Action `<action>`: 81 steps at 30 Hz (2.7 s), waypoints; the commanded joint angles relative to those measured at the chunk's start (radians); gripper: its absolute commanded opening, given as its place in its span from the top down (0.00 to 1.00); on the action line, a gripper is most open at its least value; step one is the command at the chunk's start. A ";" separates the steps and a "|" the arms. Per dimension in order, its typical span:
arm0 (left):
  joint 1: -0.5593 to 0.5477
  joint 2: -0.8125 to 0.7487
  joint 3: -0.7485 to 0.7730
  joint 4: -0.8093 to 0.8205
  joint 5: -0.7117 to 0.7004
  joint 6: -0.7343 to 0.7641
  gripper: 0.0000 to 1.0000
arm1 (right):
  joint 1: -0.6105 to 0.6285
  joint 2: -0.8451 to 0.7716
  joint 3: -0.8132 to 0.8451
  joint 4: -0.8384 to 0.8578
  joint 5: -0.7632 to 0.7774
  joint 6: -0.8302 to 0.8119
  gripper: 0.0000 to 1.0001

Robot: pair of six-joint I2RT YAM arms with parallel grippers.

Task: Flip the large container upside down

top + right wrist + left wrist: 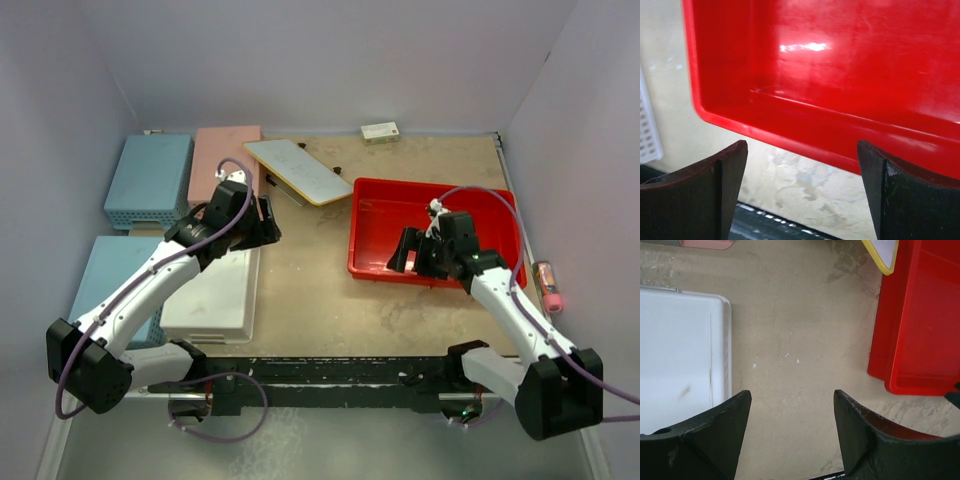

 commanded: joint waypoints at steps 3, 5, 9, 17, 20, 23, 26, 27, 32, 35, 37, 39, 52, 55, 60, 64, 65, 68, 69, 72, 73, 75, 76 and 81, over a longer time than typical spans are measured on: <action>-0.007 0.007 -0.011 0.063 0.012 -0.019 0.36 | 0.086 -0.109 -0.102 0.044 -0.237 0.162 0.09; -0.007 0.022 0.002 0.067 0.018 -0.018 0.35 | 0.139 -0.100 -0.069 0.012 -0.190 0.128 0.09; -0.009 0.027 0.012 0.076 0.026 -0.021 0.35 | 0.211 -0.082 -0.019 -0.020 -0.130 0.045 0.09; -0.015 0.009 -0.006 0.071 0.013 -0.037 0.35 | 0.385 0.023 0.048 0.042 0.015 0.099 0.13; -0.018 0.001 -0.002 0.062 0.006 -0.038 0.36 | 0.442 0.057 0.027 0.112 0.042 0.132 0.13; -0.018 -0.002 -0.002 0.052 -0.002 -0.036 0.35 | 0.475 0.119 0.039 0.127 0.045 0.134 0.13; -0.018 0.007 -0.004 0.052 -0.003 -0.033 0.36 | 0.510 0.171 0.074 0.134 0.084 0.142 0.13; -0.018 0.011 -0.004 0.054 -0.001 -0.033 0.36 | 0.522 0.189 0.088 0.128 0.114 0.155 0.13; -0.020 0.023 -0.004 0.067 0.005 -0.035 0.35 | 0.556 0.315 0.157 0.120 0.314 0.246 0.24; -0.019 0.023 -0.004 0.060 0.005 -0.036 0.35 | 0.557 0.409 0.221 0.122 0.405 0.282 0.30; -0.020 0.015 -0.001 0.050 0.008 -0.036 0.36 | 0.557 0.471 0.278 0.099 0.454 0.311 0.33; -0.021 0.005 0.005 0.036 0.002 -0.035 0.36 | 0.556 0.537 0.327 0.061 0.480 0.323 0.36; -0.021 -0.026 -0.015 0.031 -0.005 -0.033 0.36 | 0.557 0.387 0.412 -0.073 0.444 0.287 1.00; -0.021 -0.035 -0.002 0.025 -0.009 -0.026 0.36 | 0.557 0.270 0.401 -0.122 0.381 0.283 1.00; -0.021 -0.048 0.013 0.008 -0.038 -0.012 0.36 | 0.555 0.096 0.447 -0.193 0.305 0.271 1.00; -0.021 -0.054 -0.001 0.012 -0.036 -0.023 0.36 | 0.555 0.043 0.529 -0.184 0.211 0.294 1.00; -0.021 -0.060 -0.003 0.013 -0.038 -0.025 0.36 | 0.555 0.038 0.544 -0.168 0.171 0.305 1.00; -0.021 -0.080 0.012 -0.026 -0.094 -0.021 0.35 | 0.555 0.019 0.554 -0.068 0.075 0.363 1.00; -0.021 -0.088 0.027 -0.044 -0.117 -0.018 0.35 | 0.556 0.010 0.550 -0.019 0.066 0.386 1.00; -0.020 -0.105 0.067 -0.104 -0.190 -0.017 0.34 | 0.555 -0.019 0.516 0.142 0.017 0.461 1.00; -0.019 -0.107 0.077 -0.124 -0.218 -0.019 0.33 | 0.555 -0.026 0.499 0.204 0.001 0.484 1.00; -0.019 -0.118 0.082 -0.152 -0.266 -0.028 0.32 | 0.555 -0.023 0.477 0.303 -0.035 0.533 1.00; -0.019 -0.125 0.080 -0.160 -0.284 -0.034 0.32 | 0.556 -0.009 0.481 0.341 -0.057 0.551 1.00; -0.016 -0.143 0.091 -0.204 -0.394 -0.093 0.32 | 0.565 0.086 0.523 0.497 -0.183 0.663 1.00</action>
